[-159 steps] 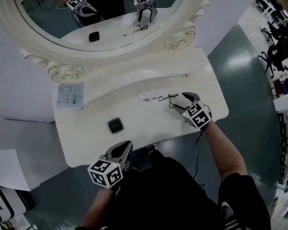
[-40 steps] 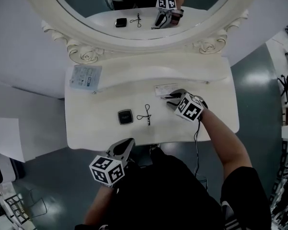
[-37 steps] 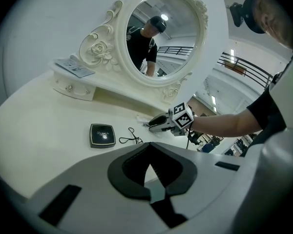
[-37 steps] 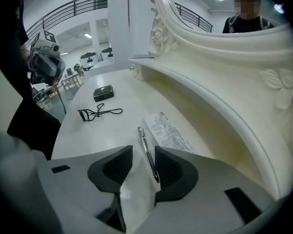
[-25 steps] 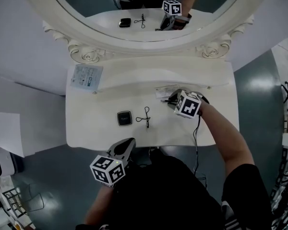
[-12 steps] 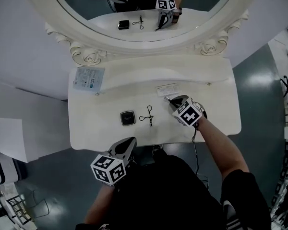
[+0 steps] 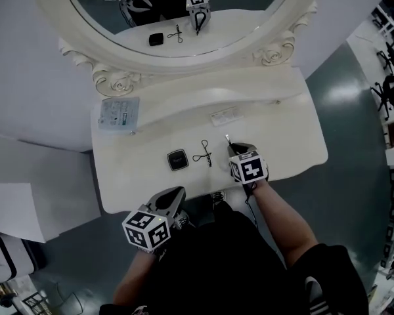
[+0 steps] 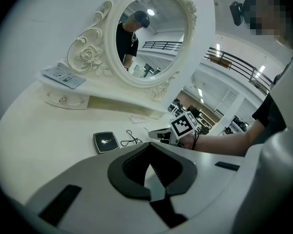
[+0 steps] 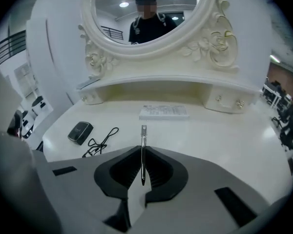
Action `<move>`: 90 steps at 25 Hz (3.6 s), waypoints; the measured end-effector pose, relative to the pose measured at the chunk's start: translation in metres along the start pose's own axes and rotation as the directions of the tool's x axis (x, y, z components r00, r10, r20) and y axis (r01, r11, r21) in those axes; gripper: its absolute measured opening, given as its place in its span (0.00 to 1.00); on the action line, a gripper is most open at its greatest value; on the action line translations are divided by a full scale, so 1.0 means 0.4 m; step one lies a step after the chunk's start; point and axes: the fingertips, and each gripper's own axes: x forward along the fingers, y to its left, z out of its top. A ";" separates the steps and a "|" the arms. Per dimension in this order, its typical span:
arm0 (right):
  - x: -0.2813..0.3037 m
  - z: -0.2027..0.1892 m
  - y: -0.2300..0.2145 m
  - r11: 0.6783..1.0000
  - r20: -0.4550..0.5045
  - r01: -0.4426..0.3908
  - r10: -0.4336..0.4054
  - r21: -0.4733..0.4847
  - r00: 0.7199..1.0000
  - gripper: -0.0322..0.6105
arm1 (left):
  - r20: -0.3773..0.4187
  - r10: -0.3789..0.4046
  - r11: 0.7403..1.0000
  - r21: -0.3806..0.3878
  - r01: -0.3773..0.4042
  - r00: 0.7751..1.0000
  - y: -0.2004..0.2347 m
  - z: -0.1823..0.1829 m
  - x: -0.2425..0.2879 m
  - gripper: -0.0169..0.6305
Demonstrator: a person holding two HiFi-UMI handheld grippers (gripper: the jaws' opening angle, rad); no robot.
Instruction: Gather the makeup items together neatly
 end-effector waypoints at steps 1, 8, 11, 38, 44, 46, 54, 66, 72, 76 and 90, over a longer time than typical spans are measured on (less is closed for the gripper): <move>-0.003 -0.006 0.002 0.999 0.006 0.025 -0.026 0.030 1.000 0.12 | -0.005 -0.008 1.000 0.008 0.008 1.000 0.002 0.000 -0.007 0.04; -0.009 -0.033 0.011 0.986 -0.002 0.123 -0.124 0.111 0.992 0.12 | -0.031 -0.040 0.999 0.028 0.040 0.999 0.031 -0.012 -0.052 0.04; -0.005 -0.042 0.011 0.981 -0.006 0.143 -0.144 0.133 0.990 0.12 | -0.038 -0.047 0.998 0.033 0.048 0.998 0.044 -0.013 -0.065 0.04; -0.004 -0.027 0.041 0.996 0.006 0.053 -0.053 0.070 0.999 0.32 | -0.056 -0.057 0.998 0.035 0.059 0.997 0.057 -0.031 -0.089 0.04; -0.077 0.049 -0.010 0.993 0.105 -0.032 0.044 -0.110 0.994 0.33 | -0.037 -0.063 0.997 0.033 0.064 0.997 0.035 -0.020 -0.066 0.04; -0.085 0.073 -0.046 0.979 0.093 -0.053 0.073 -0.195 0.993 0.33 | -0.030 -0.062 0.998 0.026 0.063 0.998 0.026 -0.016 -0.053 0.04; -0.027 0.142 -0.123 0.752 -0.060 -0.097 0.076 -0.652 0.995 0.41 | 0.000 -0.020 1.000 -0.009 0.020 1.000 0.003 -0.005 0.010 0.04; 0.104 0.166 -0.124 0.546 -0.201 -0.278 0.199 -0.790 0.959 0.52 | 0.035 0.099 0.992 -0.080 -0.096 0.994 -0.017 -0.001 0.068 0.04; 0.112 0.164 -0.131 0.596 -0.203 -0.315 0.249 -0.739 0.947 0.52 | 0.039 0.127 0.987 -0.107 -0.122 0.991 -0.017 -0.012 0.080 0.04; 0.115 0.166 -0.129 0.625 -0.197 -0.308 0.242 -0.717 0.950 0.51 | 0.037 0.116 0.989 -0.093 -0.112 0.993 -0.031 -0.006 0.096 0.04; 0.048 0.094 -0.134 0.711 -0.253 -0.352 0.247 -0.609 0.935 0.42 | 0.029 0.072 0.996 -0.064 -0.070 0.997 -0.057 0.001 0.119 0.04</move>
